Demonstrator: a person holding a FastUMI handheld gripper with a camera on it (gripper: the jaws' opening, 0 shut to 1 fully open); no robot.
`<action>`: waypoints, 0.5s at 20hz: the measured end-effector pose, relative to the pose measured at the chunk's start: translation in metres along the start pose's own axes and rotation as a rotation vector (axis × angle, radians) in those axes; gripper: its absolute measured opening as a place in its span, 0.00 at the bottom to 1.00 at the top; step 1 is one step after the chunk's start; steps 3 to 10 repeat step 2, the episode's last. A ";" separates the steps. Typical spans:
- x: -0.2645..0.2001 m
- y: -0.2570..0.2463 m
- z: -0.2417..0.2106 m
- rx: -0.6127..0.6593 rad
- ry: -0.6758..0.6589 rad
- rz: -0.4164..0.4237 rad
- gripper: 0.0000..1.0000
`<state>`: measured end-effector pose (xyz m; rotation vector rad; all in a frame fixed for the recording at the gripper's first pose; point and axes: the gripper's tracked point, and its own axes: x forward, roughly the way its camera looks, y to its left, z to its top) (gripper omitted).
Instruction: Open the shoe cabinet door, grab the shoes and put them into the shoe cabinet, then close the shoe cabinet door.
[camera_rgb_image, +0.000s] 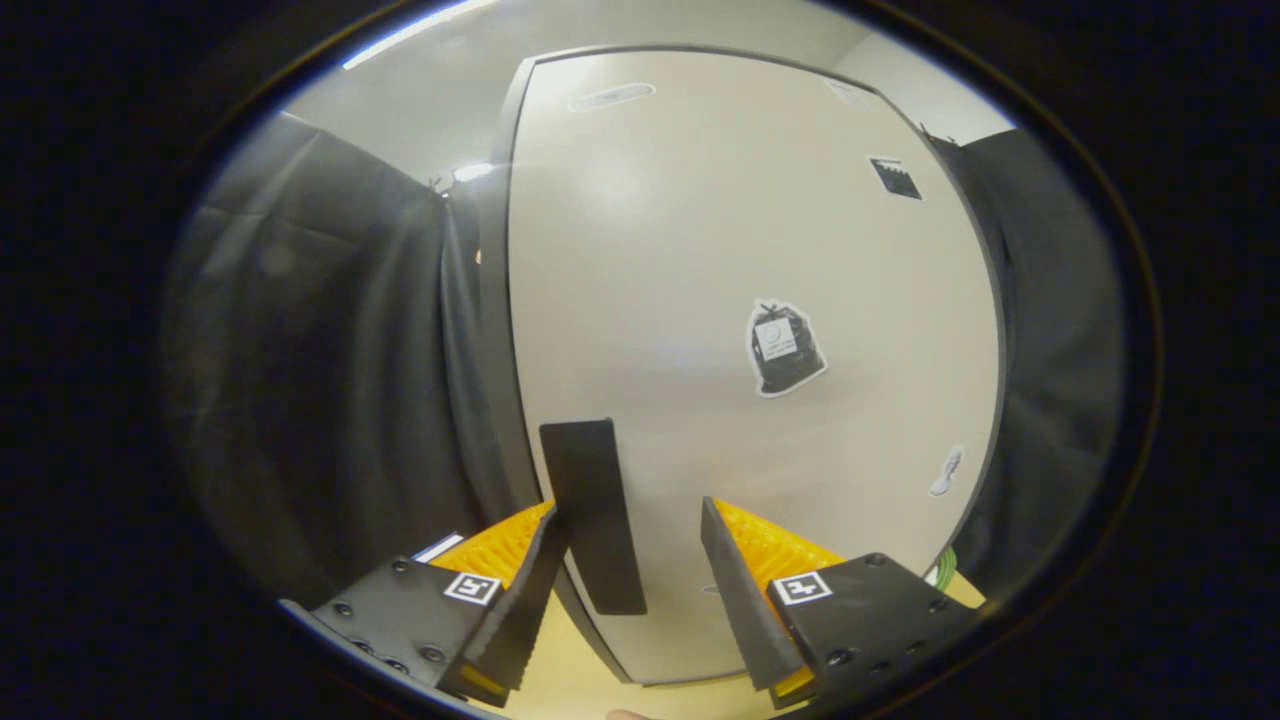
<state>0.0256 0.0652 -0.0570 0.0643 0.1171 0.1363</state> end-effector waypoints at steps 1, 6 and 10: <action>-0.005 -0.001 0.002 0.000 -0.007 0.004 0.85; -0.009 -0.002 0.005 -0.001 -0.012 0.008 0.85; -0.009 -0.002 0.005 -0.001 -0.012 0.008 0.85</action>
